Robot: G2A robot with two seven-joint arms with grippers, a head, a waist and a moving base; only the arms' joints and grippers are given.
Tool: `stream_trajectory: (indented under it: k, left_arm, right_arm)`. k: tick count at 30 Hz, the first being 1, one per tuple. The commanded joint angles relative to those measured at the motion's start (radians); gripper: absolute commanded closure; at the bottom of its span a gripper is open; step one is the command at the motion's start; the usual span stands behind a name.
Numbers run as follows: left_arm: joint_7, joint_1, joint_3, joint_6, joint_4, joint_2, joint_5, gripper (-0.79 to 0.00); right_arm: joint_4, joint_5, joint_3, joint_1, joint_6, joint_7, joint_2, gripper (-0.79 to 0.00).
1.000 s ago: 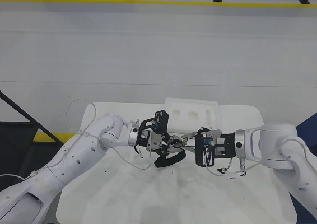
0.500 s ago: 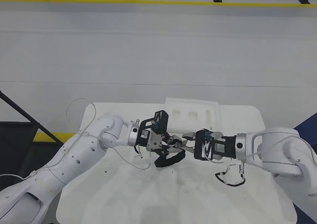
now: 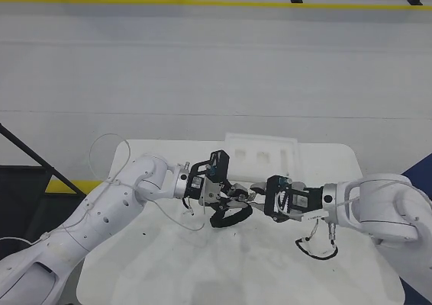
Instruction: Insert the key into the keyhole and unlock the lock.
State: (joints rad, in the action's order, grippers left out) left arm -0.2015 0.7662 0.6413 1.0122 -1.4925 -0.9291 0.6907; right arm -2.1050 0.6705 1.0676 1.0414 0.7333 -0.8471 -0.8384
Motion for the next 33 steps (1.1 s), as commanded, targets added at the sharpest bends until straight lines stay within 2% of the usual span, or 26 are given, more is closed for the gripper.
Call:
stream_trajectory:
  k: [1,6,10,20,21,22,23,24,33]
  left_arm:
    - [0.001,0.001,0.001,0.000,-0.004,0.000,0.004,0.000]
    - [0.004,0.003,0.003,0.000,-0.007,0.000,0.010,0.000]
    - [0.005,0.002,0.002,0.000,-0.009,-0.001,0.010,0.000]
    - [0.002,-0.008,-0.012,0.000,-0.007,-0.006,0.006,0.000]
    - [0.003,-0.009,-0.012,0.000,-0.006,-0.007,0.006,0.000]
    - [0.003,-0.010,-0.014,0.000,-0.006,-0.007,0.006,0.000]
    - [0.003,-0.010,-0.014,0.000,-0.006,-0.007,0.006,0.000]
    - [0.003,-0.011,-0.016,0.000,-0.006,-0.007,0.005,0.000]
    - [0.009,-0.015,-0.018,0.000,-0.003,-0.006,0.005,0.000]
  right_arm:
    - [0.002,0.016,0.001,-0.009,0.031,-0.010,0.001,-0.274]
    - [0.019,0.060,0.002,-0.042,0.113,-0.009,0.003,-0.323]
    - [0.031,0.111,0.001,-0.057,0.146,0.045,0.001,-0.289]
    - [0.070,0.225,-0.040,-0.076,0.185,0.179,-0.013,-0.292]
    - [0.074,0.230,-0.045,-0.079,0.186,0.185,-0.014,-0.283]
    - [0.079,0.233,-0.051,-0.083,0.186,0.193,-0.016,-0.225]
    - [0.082,0.234,-0.053,-0.085,0.186,0.197,-0.017,-0.034]
    - [0.086,0.233,-0.056,-0.087,0.185,0.203,-0.018,0.000]
    - [0.095,0.206,-0.078,-0.087,0.148,0.205,-0.023,0.000]
